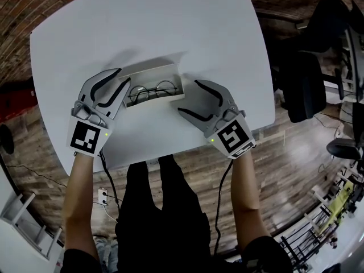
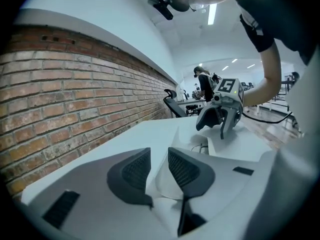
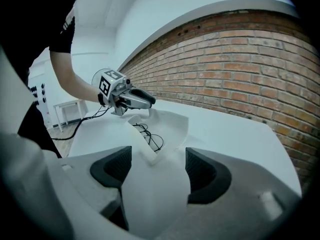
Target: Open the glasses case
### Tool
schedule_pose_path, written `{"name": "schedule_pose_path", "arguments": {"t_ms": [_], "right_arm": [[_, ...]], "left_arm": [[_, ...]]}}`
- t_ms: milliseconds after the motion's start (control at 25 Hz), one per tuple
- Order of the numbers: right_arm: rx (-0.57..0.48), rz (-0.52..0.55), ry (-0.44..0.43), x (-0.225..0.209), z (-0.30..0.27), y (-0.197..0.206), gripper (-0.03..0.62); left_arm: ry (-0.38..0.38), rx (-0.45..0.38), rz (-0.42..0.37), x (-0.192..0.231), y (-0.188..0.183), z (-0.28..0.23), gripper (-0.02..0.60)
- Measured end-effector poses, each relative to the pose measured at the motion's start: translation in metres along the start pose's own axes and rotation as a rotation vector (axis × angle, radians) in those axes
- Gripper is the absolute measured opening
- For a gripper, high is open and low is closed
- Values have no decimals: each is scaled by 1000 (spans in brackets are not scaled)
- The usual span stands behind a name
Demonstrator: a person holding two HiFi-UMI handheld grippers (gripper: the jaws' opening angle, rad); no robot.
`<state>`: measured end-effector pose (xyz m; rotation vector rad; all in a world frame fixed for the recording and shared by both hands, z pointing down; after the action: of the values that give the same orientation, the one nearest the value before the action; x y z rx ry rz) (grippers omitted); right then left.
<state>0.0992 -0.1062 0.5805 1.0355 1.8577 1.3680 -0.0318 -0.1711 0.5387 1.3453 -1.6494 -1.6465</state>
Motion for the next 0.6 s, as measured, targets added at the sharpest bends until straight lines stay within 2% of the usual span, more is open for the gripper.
{"name": "schedule_pose_path", "arguments": {"t_ms": [280, 440, 520, 600], "right_arm": [[-41, -57, 70, 9, 9, -13, 334], [-66, -107, 101, 32, 18, -25, 334], [-74, -126, 112, 44, 22, -32, 334], [-56, -112, 105, 58, 27, -36, 334]], "left_arm": [[-20, 3, 17, -9, -13, 12, 92], [-43, 9, 48, -17, -20, 20, 92], [-82, 0, 82, -18, -22, 26, 92], [-155, -7, 173, -23, -19, 36, 92]]}}
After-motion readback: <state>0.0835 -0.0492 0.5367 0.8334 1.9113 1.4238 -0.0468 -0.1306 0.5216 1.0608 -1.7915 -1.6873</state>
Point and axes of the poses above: the fingertips, and each gripper's own axes: z backward along the fingers, x to its left, y out of its underside, the point moved 1 cm from there along z, backward along the fingers, and after that the axes turned 15 degrees about -x, right-handed, at the moved point
